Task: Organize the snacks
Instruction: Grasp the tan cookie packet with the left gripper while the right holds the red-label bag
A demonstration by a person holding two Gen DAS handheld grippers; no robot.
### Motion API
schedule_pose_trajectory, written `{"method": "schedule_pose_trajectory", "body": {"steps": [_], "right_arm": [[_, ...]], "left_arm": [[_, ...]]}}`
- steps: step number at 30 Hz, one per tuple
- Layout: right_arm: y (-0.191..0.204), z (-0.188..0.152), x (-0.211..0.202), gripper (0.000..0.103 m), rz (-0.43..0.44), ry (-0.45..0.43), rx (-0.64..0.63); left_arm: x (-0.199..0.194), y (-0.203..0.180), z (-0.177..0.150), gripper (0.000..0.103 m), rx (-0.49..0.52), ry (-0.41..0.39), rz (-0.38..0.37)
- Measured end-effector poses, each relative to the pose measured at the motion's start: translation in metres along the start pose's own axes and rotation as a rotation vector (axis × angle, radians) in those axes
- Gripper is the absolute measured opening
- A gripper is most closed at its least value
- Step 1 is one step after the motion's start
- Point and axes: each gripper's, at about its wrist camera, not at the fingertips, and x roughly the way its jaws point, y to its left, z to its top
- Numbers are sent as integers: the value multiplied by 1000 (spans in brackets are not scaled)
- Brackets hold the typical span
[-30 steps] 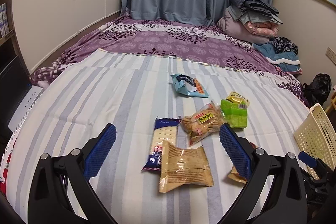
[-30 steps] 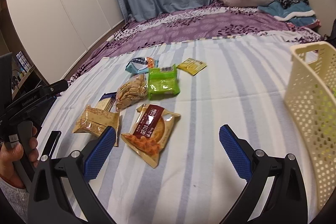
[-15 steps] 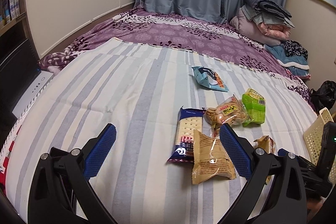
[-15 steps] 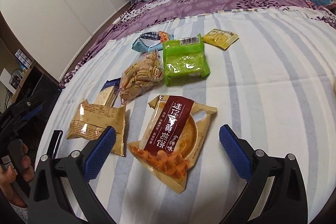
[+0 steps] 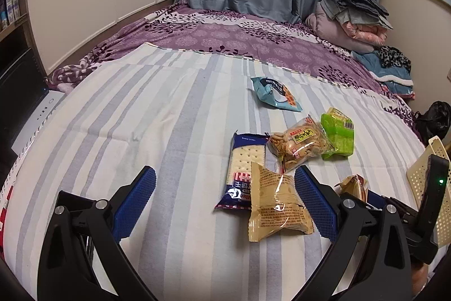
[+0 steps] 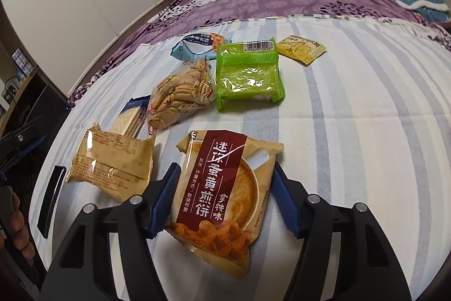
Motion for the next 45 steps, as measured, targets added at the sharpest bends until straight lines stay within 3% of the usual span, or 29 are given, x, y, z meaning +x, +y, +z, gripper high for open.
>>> {"method": "schedule_pose_trajectory", "body": {"steps": [6,18,27,34,40,45], "right_arm": [[4,-7,-14,54,-16,-16,-55],[-15,-8,-45,54,-5,-74,-4],[-36,-13,-62,54,-15,-112,50],[-63,-16,-78,54,-38,-148,109],[-79,-16,-86,54,-49,-171,144],[-85,-19,-90,54,-49,-180,158]], "left_arm": [[12,-11,-4,100,19,18,2],[33,-29,-29,100,57,104,-24],[16,-75,-46,100,185,103,-135],[12,-97,-57,100,184,151,-240],[-3,-122,-65,100,248,159,-334],[-17,-120,-61,100,263,132,-308]]}}
